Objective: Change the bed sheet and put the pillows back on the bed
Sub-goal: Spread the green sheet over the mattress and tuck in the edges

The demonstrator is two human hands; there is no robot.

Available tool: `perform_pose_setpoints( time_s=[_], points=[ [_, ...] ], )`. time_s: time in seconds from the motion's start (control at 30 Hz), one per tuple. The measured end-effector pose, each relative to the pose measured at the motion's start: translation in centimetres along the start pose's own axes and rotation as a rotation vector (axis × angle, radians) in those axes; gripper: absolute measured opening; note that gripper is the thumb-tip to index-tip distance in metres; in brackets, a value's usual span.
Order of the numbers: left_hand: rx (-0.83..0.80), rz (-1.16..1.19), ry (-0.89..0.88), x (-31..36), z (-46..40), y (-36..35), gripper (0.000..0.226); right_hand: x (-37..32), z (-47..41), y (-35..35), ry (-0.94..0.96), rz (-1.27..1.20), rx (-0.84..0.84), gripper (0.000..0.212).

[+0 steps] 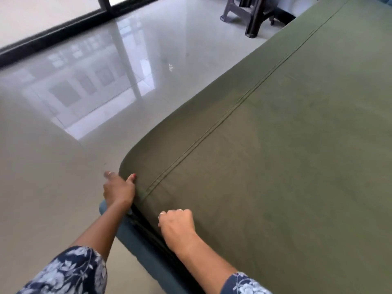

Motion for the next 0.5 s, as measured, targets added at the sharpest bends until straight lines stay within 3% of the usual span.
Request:
perform_pose_setpoints(
  time_s=[0.13,0.23,0.37,0.5],
  points=[
    [0.022,0.14,0.094,-1.5,-0.4,-0.3,0.042,-0.4,0.0,0.5,-0.01,-0.064,-0.048,0.026],
    [-0.01,0.131,-0.012,-1.7,-1.4,-0.5,0.031,-0.6,0.3,0.1,-0.041,-0.136,-0.084,0.027],
    [-0.132,0.131,-0.107,-2.1,-2.6,0.0,0.033,-0.2,0.3,0.5,-0.057,-0.213,-0.156,0.034],
    [-0.161,-0.117,-0.295,0.2,-4.6,1.2,0.046,0.5,-1.7,3.6,-0.117,-0.258,-0.032,0.043]
  ],
)
Point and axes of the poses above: each hand's wrist, its own z-axis away from the middle knuckle, its own y-axis out of the back of the hand, x = y × z, the point moved 6 cm from there along -z, towards the middle knuckle, and after that the axes turned 4 degrees about z, right-handed, at the moved point
